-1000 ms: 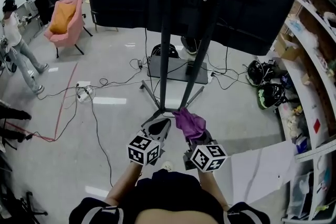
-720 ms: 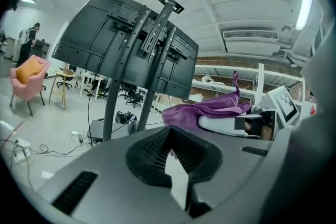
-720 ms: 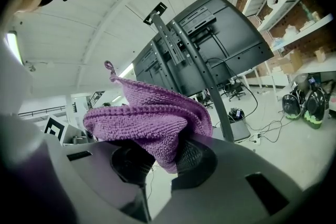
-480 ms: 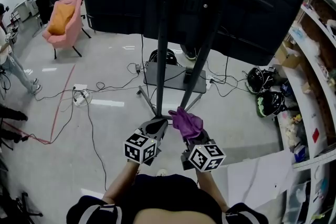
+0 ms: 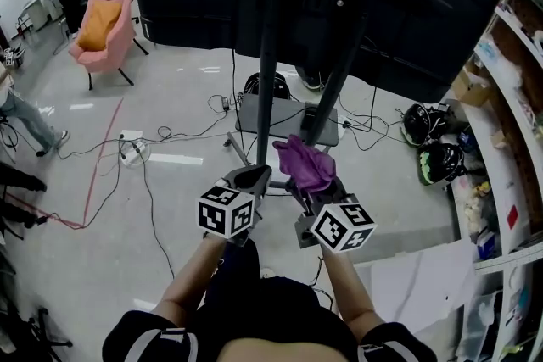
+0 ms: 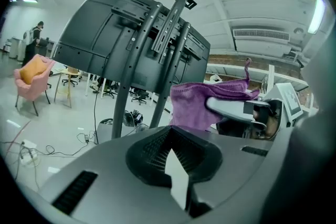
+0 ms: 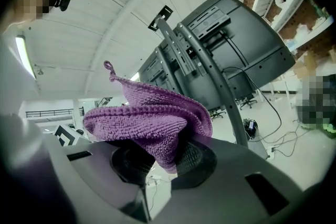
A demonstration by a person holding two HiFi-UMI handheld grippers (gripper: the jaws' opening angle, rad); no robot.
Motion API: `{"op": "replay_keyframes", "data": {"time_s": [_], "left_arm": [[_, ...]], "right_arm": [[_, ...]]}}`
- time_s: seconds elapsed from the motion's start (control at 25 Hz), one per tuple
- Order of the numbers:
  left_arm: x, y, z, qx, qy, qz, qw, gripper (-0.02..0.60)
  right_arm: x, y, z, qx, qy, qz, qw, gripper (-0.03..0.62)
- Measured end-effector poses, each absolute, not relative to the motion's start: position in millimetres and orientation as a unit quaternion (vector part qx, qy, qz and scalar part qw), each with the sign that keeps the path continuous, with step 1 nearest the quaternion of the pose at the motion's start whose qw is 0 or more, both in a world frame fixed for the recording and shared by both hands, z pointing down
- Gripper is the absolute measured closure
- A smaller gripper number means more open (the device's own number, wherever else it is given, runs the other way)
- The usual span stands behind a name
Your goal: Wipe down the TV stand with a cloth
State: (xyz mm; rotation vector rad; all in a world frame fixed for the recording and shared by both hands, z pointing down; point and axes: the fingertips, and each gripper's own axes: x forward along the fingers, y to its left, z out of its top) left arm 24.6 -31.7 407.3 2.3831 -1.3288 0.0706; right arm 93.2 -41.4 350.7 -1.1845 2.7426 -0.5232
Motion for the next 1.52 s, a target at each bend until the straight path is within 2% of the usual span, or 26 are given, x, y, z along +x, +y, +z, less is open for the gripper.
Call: {"op": "replay_keyframes", "data": {"time_s": [0.4, 0.8, 1.24, 1.52], "left_arm": [[-35.4, -122.0, 308.5, 0.858, -0.489, -0.012, 0.155, 0.575], [-130.5, -184.5, 235.1, 0.862, -0.496, -0.041, 0.1, 0.575], [-188.0, -246.8, 126.9, 0.871, -0.488, -0.055, 0.015, 0.575], [-223.0, -279.7, 73.3, 0.877, -0.476, -0.063, -0.006, 0.575]], "right_arm": [[32.5, -128.0, 241.0, -0.359, 0.921, -0.108, 0.105, 0.53], [-58.8, -190.4, 143.4, -0.314, 0.94, -0.016, 0.13, 0.53], [-139.8, -242.7, 47.9, -0.283, 0.941, 0.024, 0.183, 0.53], [-177.2, -267.6, 10.9, -0.275, 0.943, 0.042, 0.181, 0.53]]}}
